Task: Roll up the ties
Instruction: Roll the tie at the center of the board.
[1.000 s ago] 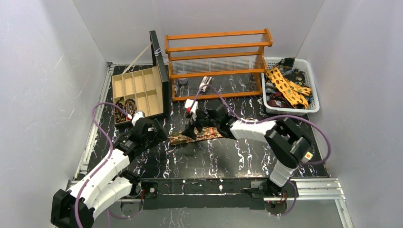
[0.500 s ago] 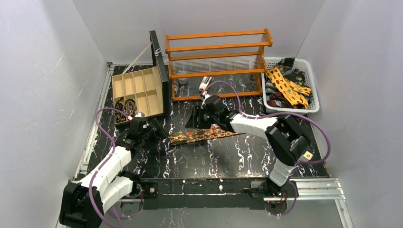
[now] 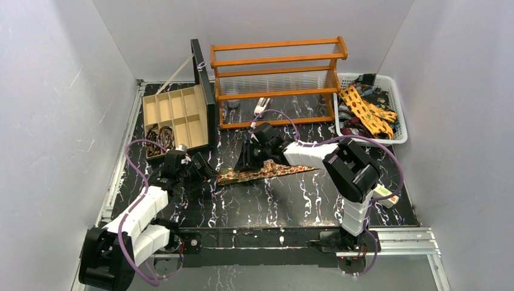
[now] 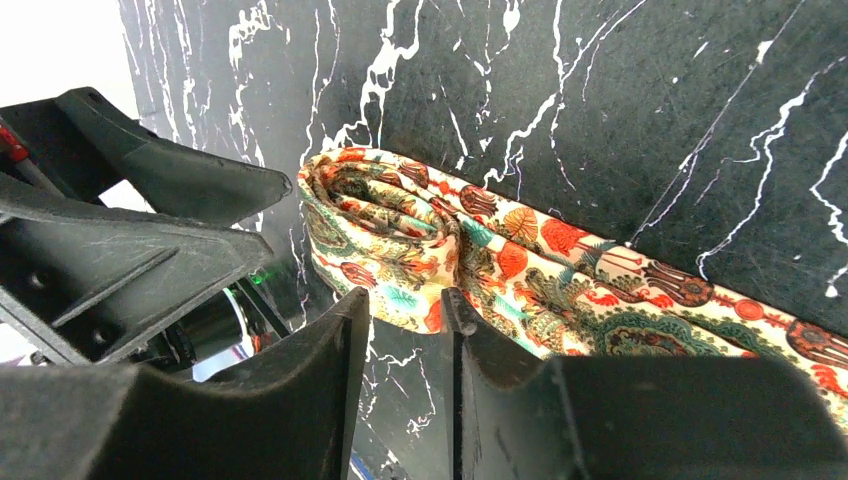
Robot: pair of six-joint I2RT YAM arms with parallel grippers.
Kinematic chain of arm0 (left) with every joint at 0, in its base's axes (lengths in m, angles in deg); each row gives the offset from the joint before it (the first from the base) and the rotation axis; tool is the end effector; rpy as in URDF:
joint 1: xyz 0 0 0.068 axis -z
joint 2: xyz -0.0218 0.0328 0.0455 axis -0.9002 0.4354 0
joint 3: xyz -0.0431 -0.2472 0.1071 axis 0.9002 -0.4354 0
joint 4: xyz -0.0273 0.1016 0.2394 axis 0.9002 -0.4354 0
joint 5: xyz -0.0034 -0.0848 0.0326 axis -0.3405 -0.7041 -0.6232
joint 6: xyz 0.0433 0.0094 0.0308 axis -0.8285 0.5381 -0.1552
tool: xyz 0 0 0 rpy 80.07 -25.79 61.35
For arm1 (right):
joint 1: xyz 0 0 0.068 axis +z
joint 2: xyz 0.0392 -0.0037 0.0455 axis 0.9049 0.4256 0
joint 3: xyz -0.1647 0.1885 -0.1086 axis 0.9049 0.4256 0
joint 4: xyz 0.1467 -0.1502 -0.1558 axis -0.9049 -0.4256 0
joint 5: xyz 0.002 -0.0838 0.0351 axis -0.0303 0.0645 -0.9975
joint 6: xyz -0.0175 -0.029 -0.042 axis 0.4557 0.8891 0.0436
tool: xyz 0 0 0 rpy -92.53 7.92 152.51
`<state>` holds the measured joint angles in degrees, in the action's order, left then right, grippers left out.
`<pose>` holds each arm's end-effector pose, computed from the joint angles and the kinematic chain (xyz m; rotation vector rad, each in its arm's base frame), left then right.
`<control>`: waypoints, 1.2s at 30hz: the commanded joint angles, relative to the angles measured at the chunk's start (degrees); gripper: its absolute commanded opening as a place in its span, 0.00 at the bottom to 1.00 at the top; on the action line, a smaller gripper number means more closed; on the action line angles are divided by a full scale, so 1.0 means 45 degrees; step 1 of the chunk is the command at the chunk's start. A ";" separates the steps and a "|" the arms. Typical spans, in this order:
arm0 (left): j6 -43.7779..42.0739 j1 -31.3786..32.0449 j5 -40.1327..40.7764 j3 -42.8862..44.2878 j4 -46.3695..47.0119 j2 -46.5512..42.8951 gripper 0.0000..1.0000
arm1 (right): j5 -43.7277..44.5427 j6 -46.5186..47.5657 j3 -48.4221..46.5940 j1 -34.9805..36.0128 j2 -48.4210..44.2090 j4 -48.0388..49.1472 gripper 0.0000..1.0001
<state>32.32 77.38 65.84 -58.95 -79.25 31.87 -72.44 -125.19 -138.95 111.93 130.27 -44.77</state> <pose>0.1845 -0.0513 0.1768 -0.5475 2.3373 -0.7604 0.2593 0.2973 0.1739 -0.2270 2.5377 1.1687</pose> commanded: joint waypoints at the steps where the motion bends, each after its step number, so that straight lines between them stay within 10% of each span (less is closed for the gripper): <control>1: -0.0239 -0.0100 -0.0089 -0.0029 -0.0088 -0.0150 0.81 | -0.0246 -0.0101 -0.0729 0.0152 0.0344 -0.0271 0.39; 36: -0.0918 -0.0100 -0.0554 -0.0039 0.0877 0.0580 0.79 | -0.0298 0.0490 -0.0751 0.0208 0.0290 -0.0776 0.48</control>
<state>29.36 77.36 63.26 -58.95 -74.00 35.30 -73.07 -123.04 -142.78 112.52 134.45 -50.26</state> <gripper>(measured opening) 0.794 0.480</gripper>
